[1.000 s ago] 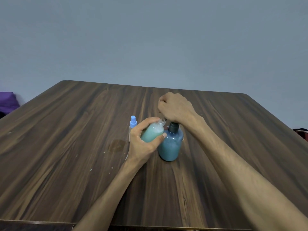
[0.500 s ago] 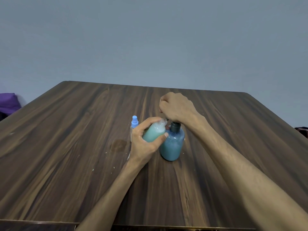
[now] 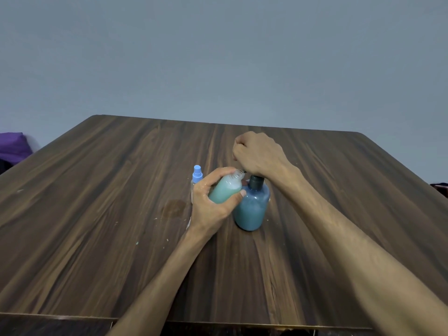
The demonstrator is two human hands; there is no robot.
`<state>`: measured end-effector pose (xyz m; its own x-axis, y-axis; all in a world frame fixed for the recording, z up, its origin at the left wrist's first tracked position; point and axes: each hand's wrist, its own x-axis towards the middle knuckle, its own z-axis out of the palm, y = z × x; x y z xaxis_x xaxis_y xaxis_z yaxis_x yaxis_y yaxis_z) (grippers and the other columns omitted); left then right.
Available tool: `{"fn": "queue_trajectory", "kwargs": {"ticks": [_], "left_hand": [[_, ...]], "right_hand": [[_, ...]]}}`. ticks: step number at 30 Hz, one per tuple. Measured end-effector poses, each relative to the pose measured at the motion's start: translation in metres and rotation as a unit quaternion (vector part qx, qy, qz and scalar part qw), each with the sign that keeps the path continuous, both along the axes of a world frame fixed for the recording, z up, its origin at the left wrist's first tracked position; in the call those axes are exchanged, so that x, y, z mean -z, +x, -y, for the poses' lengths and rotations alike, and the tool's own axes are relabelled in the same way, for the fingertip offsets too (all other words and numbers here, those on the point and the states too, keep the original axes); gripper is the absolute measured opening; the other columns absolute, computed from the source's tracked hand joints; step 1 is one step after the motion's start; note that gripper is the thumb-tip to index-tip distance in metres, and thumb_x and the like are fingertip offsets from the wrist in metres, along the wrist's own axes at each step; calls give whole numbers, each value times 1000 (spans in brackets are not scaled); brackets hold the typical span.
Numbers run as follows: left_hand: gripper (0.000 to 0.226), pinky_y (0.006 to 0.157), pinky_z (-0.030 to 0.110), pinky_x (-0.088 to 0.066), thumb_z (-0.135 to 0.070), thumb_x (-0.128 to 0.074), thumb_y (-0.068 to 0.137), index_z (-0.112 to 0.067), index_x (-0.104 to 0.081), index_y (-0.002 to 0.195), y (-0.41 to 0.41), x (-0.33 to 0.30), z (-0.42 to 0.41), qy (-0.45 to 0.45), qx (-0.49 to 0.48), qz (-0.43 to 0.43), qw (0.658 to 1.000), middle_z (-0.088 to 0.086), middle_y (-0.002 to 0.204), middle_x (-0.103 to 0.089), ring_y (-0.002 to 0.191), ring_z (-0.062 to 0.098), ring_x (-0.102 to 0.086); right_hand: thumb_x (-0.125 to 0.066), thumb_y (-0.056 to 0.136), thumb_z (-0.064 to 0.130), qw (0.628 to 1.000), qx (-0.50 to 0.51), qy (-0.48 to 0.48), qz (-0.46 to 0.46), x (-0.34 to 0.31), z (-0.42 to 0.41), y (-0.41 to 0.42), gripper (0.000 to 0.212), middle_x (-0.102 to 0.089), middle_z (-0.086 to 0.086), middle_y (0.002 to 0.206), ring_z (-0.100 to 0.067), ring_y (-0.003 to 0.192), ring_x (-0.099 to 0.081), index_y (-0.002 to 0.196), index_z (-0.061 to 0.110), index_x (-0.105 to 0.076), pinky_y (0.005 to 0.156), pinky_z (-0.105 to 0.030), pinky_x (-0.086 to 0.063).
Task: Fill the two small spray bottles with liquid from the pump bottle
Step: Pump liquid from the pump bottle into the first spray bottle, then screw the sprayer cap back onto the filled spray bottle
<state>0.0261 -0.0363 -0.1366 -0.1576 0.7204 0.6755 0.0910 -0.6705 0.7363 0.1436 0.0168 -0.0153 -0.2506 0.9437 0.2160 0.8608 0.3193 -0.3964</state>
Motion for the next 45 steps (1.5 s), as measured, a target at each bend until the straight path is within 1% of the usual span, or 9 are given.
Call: {"fn": "queue_trajectory", "kwargs": {"ticks": [2,7,10,24,28,32,36,39,45], "left_hand": [[35,87,20,-55,6,-79,78,-5,-71,110,0,1,0,5,0,-3,1000,-5,103,-76,96,7,-72],[34,87,24,-56,4,-80,79,-5,-71,111,0,0,0,0,2,3,1000,3,102,-77,95,13,-73],[35,87,22,-56,4,-80,79,-9,-72,110,0,-1,2,5,4,-3,1000,-4,103,-76,96,9,-73],[34,87,27,-57,4,-80,79,-7,-72,111,1,0,0,-9,12,16,1000,3,103,-77,96,18,-75],[35,87,44,-62,1,-81,79,-10,-73,112,1,-2,2,-30,20,26,999,5,104,-79,97,25,-76],[35,77,60,-62,-3,-81,81,-16,-74,113,3,-2,3,-56,34,51,997,8,103,-78,94,27,-75],[36,71,44,-62,-3,-79,82,-12,-72,116,7,-5,7,-76,50,66,994,10,98,-79,89,22,-75],[35,64,35,-59,-2,-78,83,-6,-69,117,7,-7,10,-75,52,82,992,11,97,-79,84,20,-73],[35,64,35,-58,0,-77,83,0,-57,112,8,-9,15,-79,54,105,990,12,96,-79,87,25,-75]], "right_hand": [[-46,91,18,1000,5,21,-16,-2,-1,2,25,-69,-1,81,-30,83,-62,84,13,-70,67,-35,-39],[-46,91,18,1000,-1,2,5,0,-2,-2,25,-70,-1,83,-30,84,-62,80,18,-69,69,-36,-39],[-46,91,18,999,5,35,-25,-1,-3,2,27,-71,-2,80,-29,81,-64,88,12,-72,63,-34,-38],[-48,88,18,999,22,-14,-24,6,-1,-1,27,-73,-3,87,-33,90,-64,90,12,-74,72,-37,-42],[-44,85,23,988,25,-9,-149,2,-1,0,33,-75,-7,79,-32,84,-70,88,6,-73,81,-48,-60],[-43,85,29,962,44,37,-268,3,2,0,35,-74,-5,77,-30,81,-68,85,8,-71,76,-45,-57],[-49,96,24,909,93,126,-387,11,9,9,27,-69,5,69,-14,65,-60,78,19,-70,66,-34,-48],[-51,94,25,869,113,175,-449,20,22,16,25,-67,5,69,-7,62,-56,80,15,-69,64,-30,-44],[-54,92,10,828,106,227,-501,43,61,28,18,-61,9,67,-3,62,-52,80,11,-67,59,-20,-39]]}}
